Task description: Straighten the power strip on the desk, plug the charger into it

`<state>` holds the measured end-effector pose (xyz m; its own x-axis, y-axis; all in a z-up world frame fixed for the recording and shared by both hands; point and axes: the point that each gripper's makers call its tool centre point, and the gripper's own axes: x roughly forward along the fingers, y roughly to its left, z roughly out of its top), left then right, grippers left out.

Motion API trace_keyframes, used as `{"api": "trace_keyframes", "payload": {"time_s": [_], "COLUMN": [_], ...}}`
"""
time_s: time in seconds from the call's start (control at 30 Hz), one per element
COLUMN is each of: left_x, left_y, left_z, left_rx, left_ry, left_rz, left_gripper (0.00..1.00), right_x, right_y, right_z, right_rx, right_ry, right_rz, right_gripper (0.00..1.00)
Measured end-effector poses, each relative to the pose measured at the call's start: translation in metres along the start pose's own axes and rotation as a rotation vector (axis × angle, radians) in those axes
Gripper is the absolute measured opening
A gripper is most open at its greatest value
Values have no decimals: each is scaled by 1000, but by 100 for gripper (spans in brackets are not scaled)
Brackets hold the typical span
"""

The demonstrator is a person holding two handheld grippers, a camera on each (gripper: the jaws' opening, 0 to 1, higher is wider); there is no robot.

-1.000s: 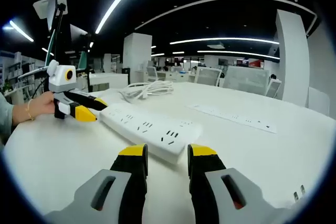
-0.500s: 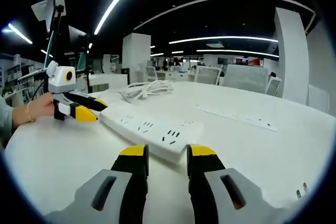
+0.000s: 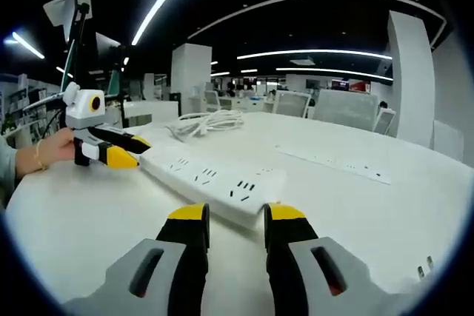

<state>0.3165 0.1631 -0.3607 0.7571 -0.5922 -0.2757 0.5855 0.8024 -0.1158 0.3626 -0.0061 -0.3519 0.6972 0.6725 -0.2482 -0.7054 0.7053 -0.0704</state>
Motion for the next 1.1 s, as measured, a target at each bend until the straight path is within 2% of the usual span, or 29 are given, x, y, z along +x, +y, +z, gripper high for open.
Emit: {"api": "trace_keyframes", "payload": {"time_s": [0.13,0.3,0.53,0.63,1.1], "left_x": [0,-3,-4,-5,-14], "left_y": [1,4,0,1,-8], "left_z": [1,0,-1,0,-5], "left_rx": [-26,-35,-17,-38,-22], "left_ry": [-4,-6,2,-2,21], "left_rz": [5,7,5,0,-13], "left_gripper": [35,29,31,31,31], "right_x": [0,-2,-3,-4,-17], "right_y": [0,-1,2,4,8], "right_z": [0,0,0,-1,-3], "right_rx": [31,41,43,49,-5], "right_ry": [-7,-7,-3,1,48], "right_rz": [2,2,9,13,39], "right_gripper": [28,24,23,22,18]}}
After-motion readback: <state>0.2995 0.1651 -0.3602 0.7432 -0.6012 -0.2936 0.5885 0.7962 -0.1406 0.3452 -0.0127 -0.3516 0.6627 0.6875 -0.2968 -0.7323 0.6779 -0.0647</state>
